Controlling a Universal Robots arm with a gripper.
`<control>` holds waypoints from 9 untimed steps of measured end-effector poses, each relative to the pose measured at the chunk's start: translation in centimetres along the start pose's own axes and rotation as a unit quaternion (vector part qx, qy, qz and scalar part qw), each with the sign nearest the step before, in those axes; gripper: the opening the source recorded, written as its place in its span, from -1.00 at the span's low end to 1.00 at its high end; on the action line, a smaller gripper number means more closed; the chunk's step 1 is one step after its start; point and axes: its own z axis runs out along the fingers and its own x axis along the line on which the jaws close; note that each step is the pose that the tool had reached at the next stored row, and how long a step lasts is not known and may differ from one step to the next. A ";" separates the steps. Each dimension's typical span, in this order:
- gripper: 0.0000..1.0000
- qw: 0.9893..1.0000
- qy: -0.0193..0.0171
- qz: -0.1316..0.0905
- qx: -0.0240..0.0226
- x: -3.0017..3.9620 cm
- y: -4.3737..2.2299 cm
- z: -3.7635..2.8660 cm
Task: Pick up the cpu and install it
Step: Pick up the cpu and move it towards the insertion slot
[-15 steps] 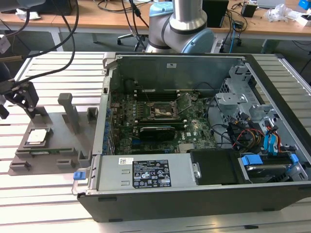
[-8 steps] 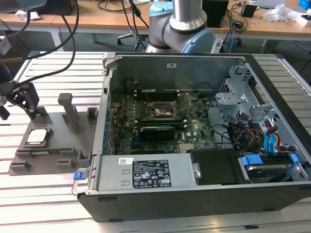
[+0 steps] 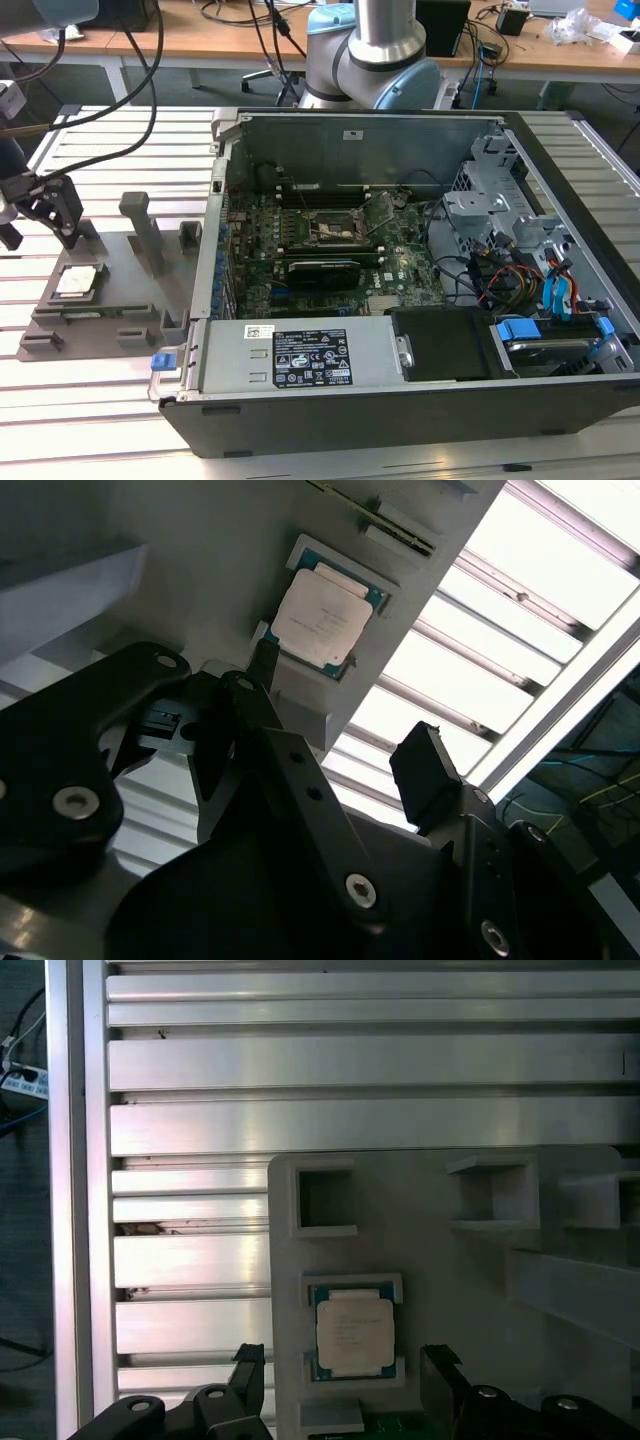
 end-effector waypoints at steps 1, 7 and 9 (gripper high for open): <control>0.44 1.000 0.000 0.000 0.000 0.00 0.00 0.06; 0.44 1.000 0.000 0.000 0.000 0.01 -0.01 0.54; 0.44 1.000 0.000 0.000 0.000 0.02 -0.01 0.70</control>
